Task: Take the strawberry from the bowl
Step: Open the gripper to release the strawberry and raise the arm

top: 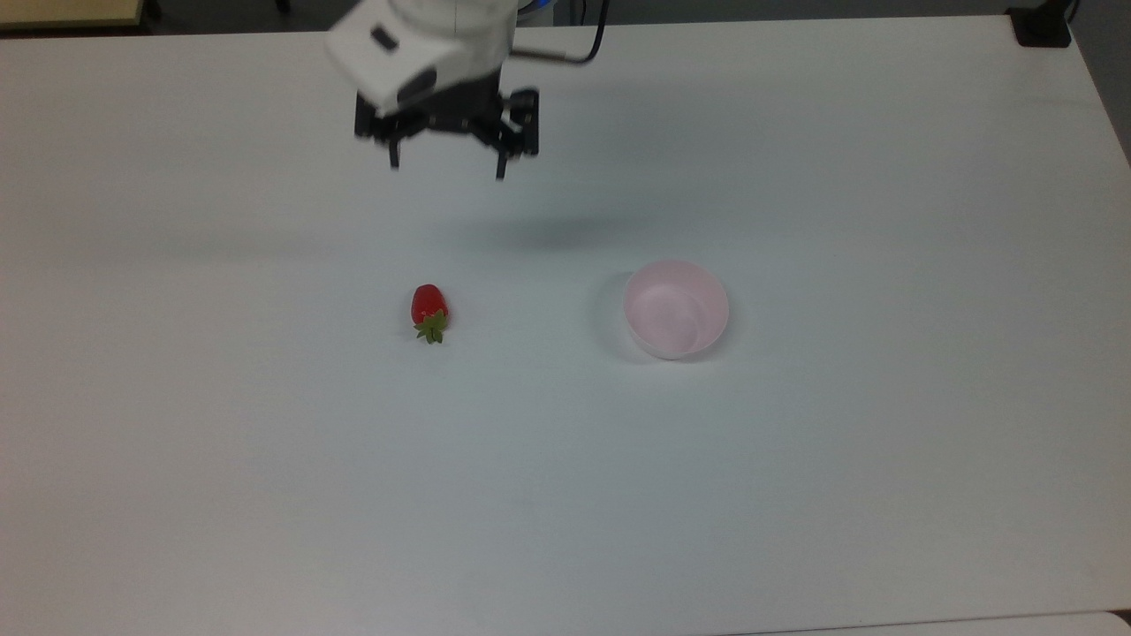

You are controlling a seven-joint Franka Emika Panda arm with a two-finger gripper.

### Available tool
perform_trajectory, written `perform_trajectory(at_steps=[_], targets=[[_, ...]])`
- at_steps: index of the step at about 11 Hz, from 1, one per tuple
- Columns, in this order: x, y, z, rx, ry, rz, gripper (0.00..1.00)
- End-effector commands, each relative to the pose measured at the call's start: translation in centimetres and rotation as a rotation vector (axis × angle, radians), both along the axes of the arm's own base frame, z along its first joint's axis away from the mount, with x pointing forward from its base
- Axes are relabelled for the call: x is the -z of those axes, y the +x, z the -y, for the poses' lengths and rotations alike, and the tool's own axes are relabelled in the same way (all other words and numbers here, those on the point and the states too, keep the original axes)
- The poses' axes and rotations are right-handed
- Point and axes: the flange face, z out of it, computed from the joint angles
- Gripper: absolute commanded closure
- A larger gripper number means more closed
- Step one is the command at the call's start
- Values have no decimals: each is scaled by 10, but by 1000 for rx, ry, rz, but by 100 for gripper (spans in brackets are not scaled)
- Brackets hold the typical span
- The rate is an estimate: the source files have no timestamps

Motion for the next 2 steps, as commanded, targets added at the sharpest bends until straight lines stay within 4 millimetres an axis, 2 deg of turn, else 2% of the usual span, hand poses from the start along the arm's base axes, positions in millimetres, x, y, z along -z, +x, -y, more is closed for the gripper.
perform_trajectory(at_steps=[1, 2], targets=[[-15, -34, -8, 53, 19, -14, 0], [-16, -34, -3, 64, 20, -12, 0]])
